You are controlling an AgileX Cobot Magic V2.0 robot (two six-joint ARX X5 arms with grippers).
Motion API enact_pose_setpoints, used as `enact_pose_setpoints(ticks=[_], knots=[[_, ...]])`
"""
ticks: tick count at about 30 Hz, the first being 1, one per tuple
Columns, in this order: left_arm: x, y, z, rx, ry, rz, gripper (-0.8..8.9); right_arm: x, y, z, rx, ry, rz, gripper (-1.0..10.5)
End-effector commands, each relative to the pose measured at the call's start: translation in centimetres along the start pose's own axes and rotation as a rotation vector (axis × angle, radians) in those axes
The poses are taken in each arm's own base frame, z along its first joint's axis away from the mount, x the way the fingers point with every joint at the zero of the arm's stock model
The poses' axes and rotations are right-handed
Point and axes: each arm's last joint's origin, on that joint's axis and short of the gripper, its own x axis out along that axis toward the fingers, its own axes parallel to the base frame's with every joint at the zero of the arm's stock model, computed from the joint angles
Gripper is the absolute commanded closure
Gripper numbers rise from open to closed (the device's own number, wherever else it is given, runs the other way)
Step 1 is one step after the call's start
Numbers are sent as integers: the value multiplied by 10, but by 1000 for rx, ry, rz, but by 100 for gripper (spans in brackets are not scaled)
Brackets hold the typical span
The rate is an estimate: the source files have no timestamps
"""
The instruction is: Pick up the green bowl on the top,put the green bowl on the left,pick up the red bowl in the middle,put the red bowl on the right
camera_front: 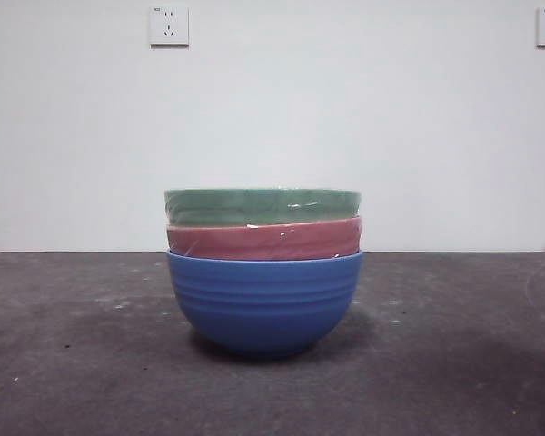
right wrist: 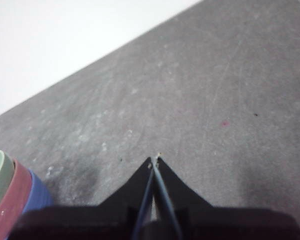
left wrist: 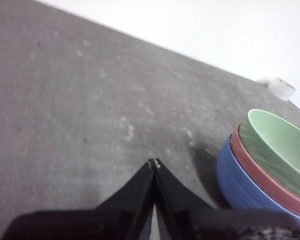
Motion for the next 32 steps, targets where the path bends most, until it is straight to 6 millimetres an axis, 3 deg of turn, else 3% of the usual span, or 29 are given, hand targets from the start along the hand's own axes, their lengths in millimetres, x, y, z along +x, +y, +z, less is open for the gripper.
enact_pose_setpoints(ticks=[1, 10, 19, 27, 30, 32], knots=[[-3, -5, 10, -29, -1, -3, 820, -6, 9, 16, 5, 11, 13, 958], [-10, -24, 48, -58, 81, 28, 820, -13, 41, 74, -83, 83, 44, 949], [-4, -49, 108, 47, 114, -34, 820, -2, 74, 132, -218, 184, 130, 946], [11, -61, 143, 105, 281, -99, 817, 13, 90, 157, -301, 298, 231, 937], [16, -62, 150, 107, 314, -91, 795, 19, 91, 159, -294, 319, 250, 812], [19, -62, 153, 101, 323, -89, 647, 22, 90, 158, -280, 337, 240, 673]])
